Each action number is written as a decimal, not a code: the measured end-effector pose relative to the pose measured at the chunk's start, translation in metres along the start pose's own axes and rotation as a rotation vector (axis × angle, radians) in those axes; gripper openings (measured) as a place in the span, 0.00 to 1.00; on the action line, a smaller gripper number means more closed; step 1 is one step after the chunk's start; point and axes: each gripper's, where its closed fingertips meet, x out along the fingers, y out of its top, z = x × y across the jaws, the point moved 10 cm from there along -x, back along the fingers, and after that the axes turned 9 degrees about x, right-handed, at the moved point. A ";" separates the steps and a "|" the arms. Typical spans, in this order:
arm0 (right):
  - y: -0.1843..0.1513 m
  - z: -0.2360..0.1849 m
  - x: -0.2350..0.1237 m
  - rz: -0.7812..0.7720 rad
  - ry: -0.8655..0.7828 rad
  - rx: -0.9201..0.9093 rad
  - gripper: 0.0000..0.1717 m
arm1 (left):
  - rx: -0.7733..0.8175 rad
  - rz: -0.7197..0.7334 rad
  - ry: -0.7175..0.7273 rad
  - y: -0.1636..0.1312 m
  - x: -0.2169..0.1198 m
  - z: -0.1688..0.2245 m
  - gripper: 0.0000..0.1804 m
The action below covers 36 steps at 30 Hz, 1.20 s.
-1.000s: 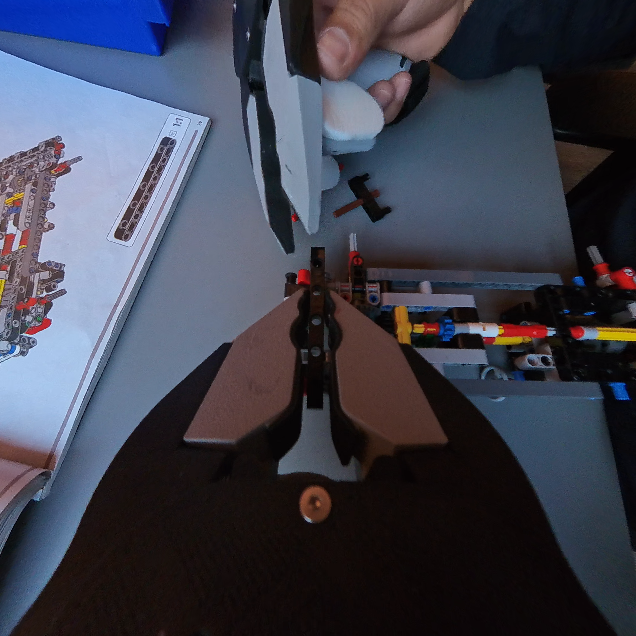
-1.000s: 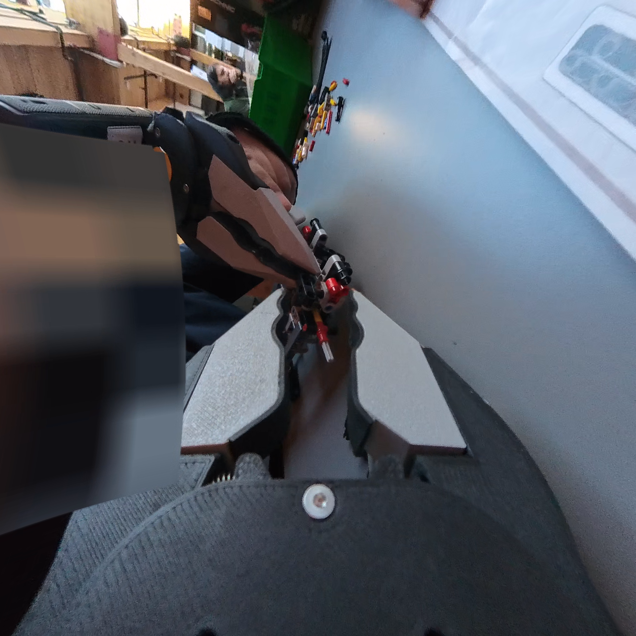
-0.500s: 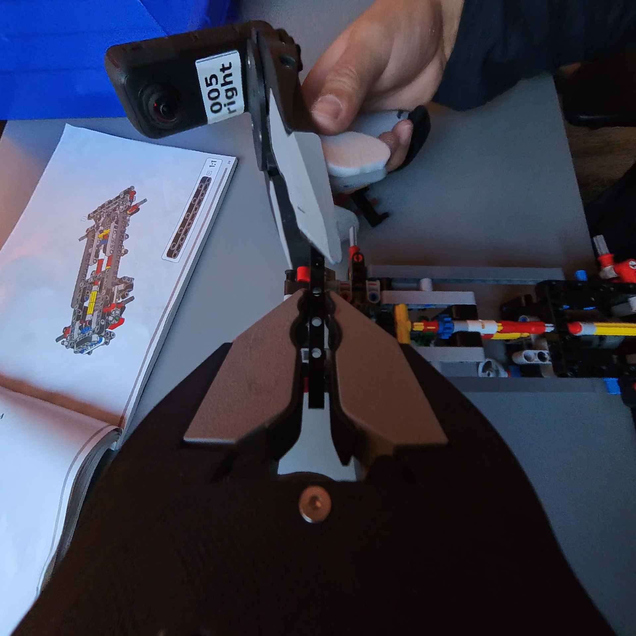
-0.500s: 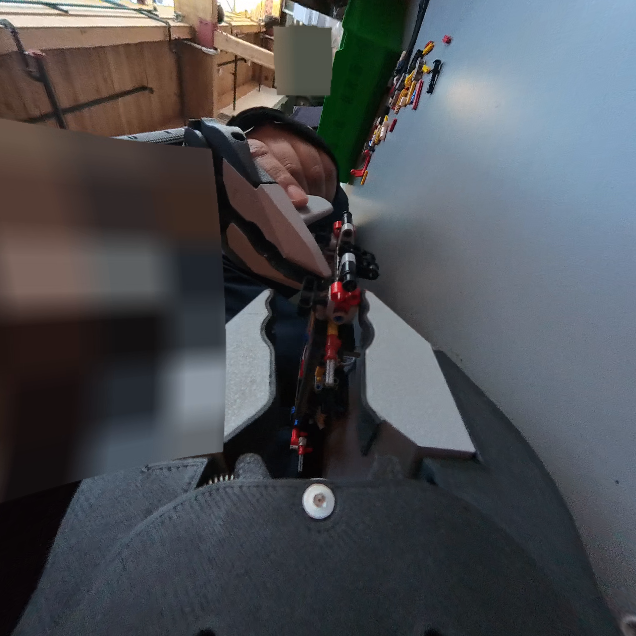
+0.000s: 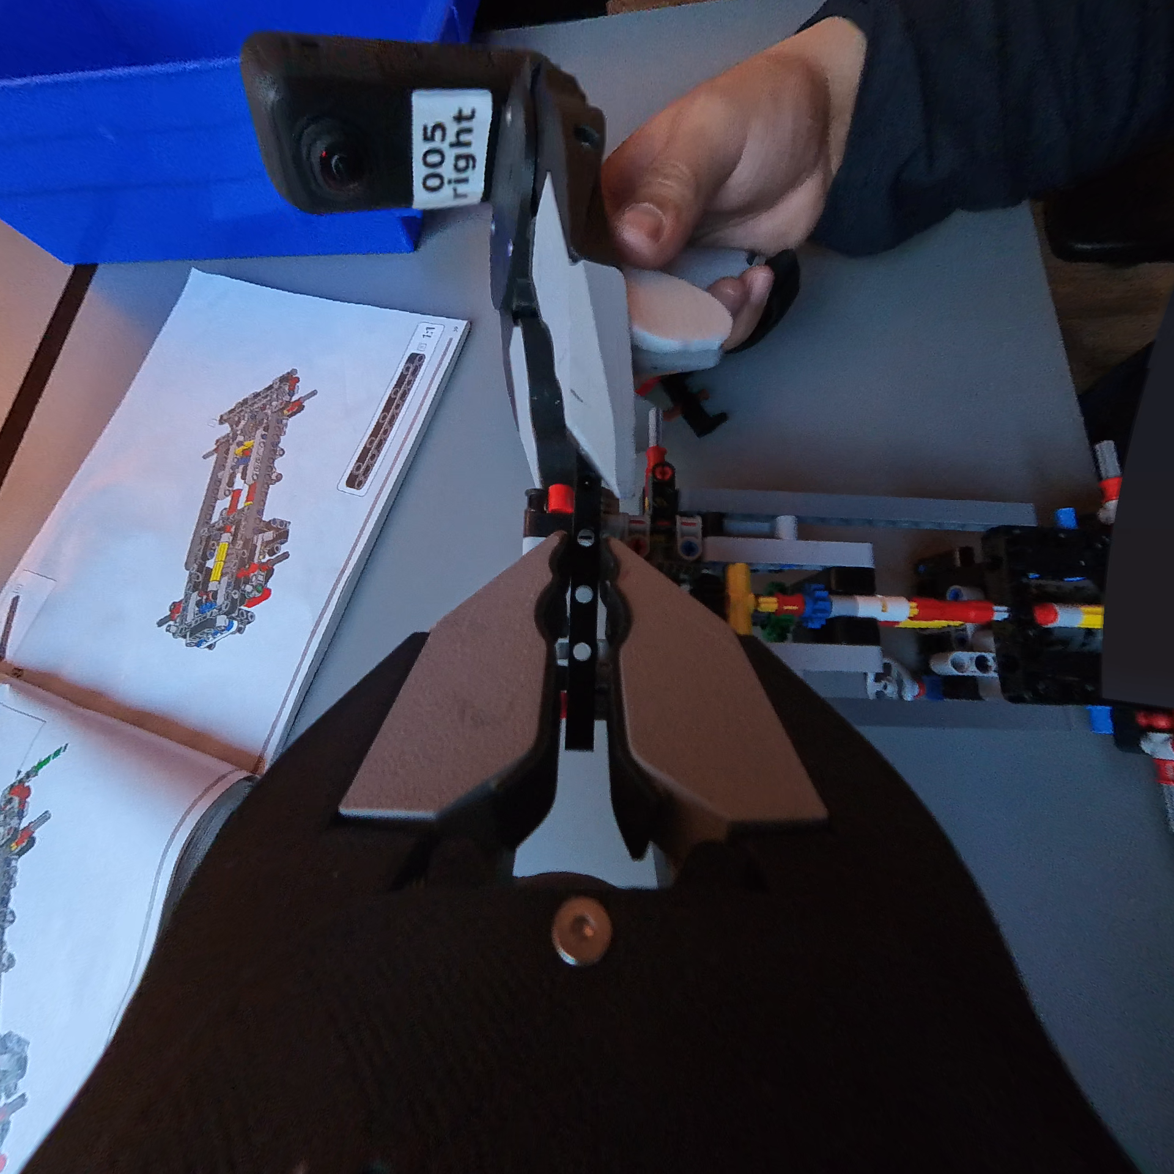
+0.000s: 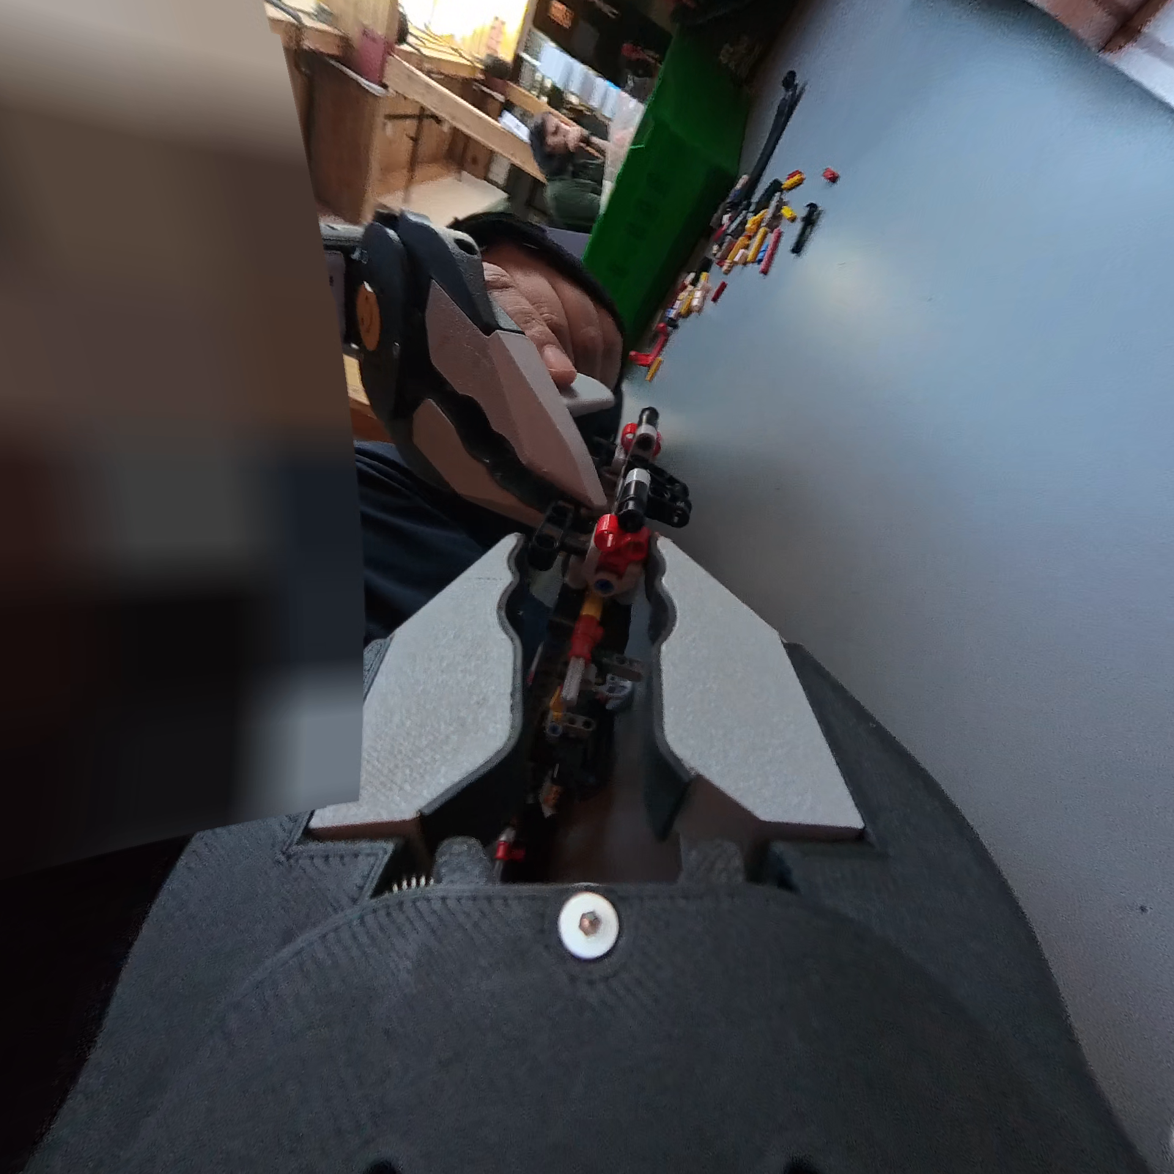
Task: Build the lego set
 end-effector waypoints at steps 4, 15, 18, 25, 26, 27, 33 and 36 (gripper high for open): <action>-0.002 -0.008 0.001 -0.001 -0.106 -0.064 0.20 | 0.021 -0.014 0.032 0.003 0.002 0.003 0.03; -0.005 -0.007 -0.006 -0.011 -0.005 -0.013 0.27 | 0.065 -0.031 0.032 0.002 0.000 0.003 0.03; -0.004 -0.004 -0.009 -0.030 -0.014 -0.066 0.17 | 0.045 0.004 0.014 0.002 -0.002 0.001 0.03; -0.001 -0.006 -0.010 -0.031 -0.016 -0.163 0.06 | 0.034 0.046 0.015 0.002 -0.006 0.001 0.03; -0.001 -0.007 -0.009 -0.026 -0.004 -0.162 0.06 | 0.038 0.049 0.020 0.003 -0.006 0.001 0.03; -0.001 -0.007 -0.009 -0.026 -0.006 -0.164 0.06 | 0.045 0.051 0.027 0.004 -0.006 0.002 0.03; -0.001 -0.006 -0.010 -0.023 0.005 -0.152 0.06 | 0.051 0.048 0.037 0.004 -0.005 0.002 0.03; -0.001 -0.005 -0.010 -0.022 0.010 -0.147 0.06 | 0.031 0.063 0.019 0.003 -0.006 0.000 0.03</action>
